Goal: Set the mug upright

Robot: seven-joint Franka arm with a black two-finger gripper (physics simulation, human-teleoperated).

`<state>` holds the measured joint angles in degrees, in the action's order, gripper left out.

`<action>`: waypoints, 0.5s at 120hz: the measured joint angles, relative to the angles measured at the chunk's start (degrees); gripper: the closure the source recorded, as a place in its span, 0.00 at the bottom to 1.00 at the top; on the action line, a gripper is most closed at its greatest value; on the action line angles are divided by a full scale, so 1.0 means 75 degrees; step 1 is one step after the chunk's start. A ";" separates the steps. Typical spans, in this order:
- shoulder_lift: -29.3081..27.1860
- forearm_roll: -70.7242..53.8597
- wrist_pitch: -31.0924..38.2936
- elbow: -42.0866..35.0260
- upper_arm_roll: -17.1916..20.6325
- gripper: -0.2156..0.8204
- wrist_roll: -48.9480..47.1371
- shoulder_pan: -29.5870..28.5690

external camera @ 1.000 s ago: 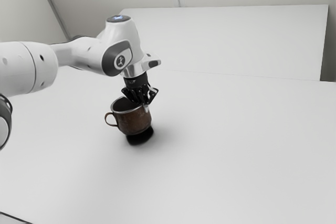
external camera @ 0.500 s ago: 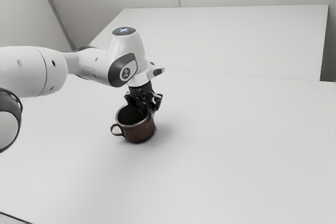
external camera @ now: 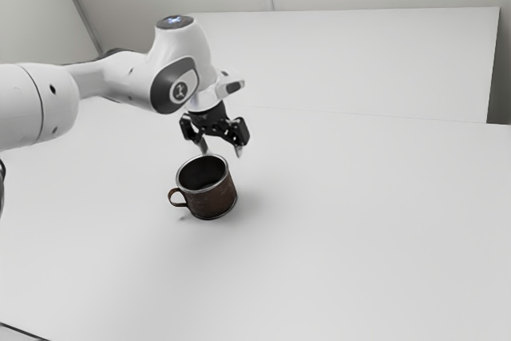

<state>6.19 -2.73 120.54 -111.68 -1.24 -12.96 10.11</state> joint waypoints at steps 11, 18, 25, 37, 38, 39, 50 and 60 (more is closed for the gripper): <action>-0.0067 0.0006 -0.0208 0.0261 -0.0007 0.24 0.0221 0.0019; -0.0079 0.0004 -0.0301 0.0436 -0.0030 0.23 0.0387 0.0023; -0.0131 -0.0013 -0.0378 0.0552 -0.0040 0.22 0.0537 -0.0012; -0.0245 -0.0129 -0.0540 0.0806 -0.0045 0.22 0.0763 -0.0069; -0.0252 -0.0136 -0.0566 0.0849 -0.0045 0.22 0.0780 -0.0071; -0.0258 -0.0142 -0.0590 0.0886 -0.0045 0.22 0.0797 -0.0074; -0.0357 -0.0195 -0.0859 0.1146 -0.0050 0.21 0.0970 -0.0076; -0.0431 -0.0279 -0.1168 0.1492 -0.0047 0.21 0.1106 -0.0076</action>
<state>2.95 -4.82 111.78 -100.49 -1.59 -4.66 9.55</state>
